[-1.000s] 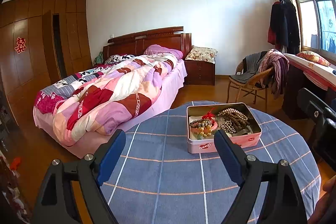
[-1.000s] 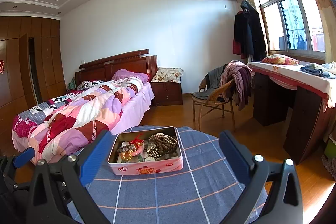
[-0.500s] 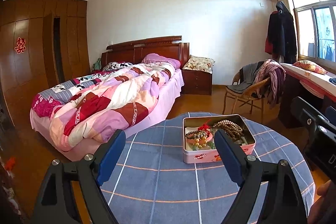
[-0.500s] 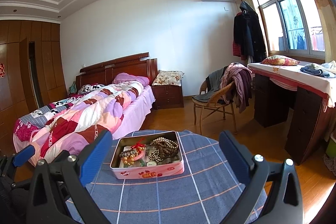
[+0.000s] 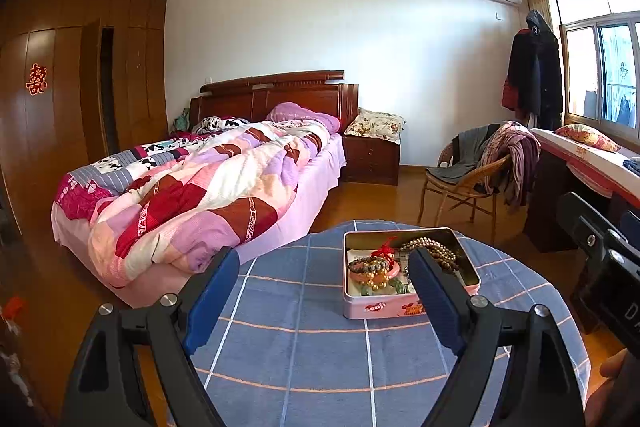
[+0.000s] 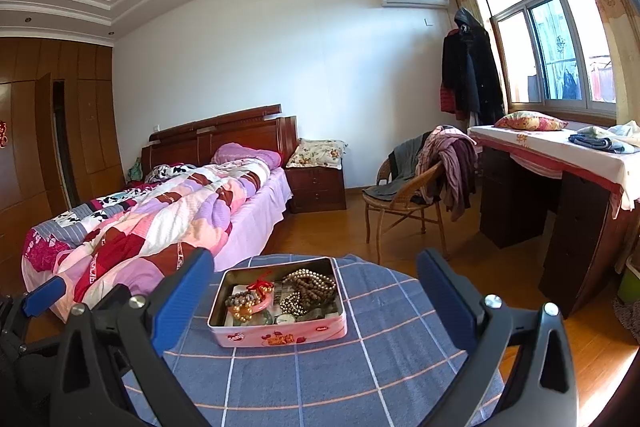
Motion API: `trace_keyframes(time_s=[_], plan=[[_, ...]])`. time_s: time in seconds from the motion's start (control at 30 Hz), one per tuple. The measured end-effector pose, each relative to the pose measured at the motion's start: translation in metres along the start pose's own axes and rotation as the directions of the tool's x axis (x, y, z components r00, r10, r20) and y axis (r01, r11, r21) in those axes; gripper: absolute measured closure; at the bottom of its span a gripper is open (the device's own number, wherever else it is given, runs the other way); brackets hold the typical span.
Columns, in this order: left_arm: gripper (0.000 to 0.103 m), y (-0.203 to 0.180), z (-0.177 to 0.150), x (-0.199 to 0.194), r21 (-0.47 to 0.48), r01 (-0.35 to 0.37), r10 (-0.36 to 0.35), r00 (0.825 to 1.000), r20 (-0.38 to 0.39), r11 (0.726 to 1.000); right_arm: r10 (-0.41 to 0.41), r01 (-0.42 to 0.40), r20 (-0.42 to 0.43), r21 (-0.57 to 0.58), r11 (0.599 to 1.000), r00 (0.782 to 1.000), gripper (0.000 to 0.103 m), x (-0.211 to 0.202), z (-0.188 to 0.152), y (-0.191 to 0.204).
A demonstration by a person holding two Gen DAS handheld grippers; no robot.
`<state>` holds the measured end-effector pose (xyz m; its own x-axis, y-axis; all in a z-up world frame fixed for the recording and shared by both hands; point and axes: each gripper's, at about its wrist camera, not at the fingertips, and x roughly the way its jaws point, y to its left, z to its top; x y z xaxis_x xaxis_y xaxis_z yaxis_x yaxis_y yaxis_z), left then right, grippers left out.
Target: Organize jewelry
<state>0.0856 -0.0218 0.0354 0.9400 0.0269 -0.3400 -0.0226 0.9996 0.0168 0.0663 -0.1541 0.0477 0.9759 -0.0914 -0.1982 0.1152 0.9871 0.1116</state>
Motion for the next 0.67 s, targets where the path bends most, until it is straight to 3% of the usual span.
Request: trace_keyframes(time_s=[0.1, 0.37, 0.67], plan=[[0.017, -0.001, 0.003, 0.000, 0.009, -0.036, 0.035, 0.999, 0.014, 0.999, -0.004, 0.004, -0.004, 0.005, 1.000, 1.000, 0.000, 0.002, 0.001, -0.002], [0.017, -0.003, 0.004, 0.011, 0.010, 0.032, -0.032, 0.999, -0.028, 0.999, -0.007, 0.007, -0.028, 0.009, 1.000, 1.000, 0.000, 0.009, 0.000, -0.002], [0.017, -0.006, 0.002, 0.026, 0.024, 0.012, -0.010, 0.997, -0.073, 1.000, -0.035, 0.034, -0.064, -0.008, 0.999, 0.997, 0.000, 0.018, -0.002, -0.003]])
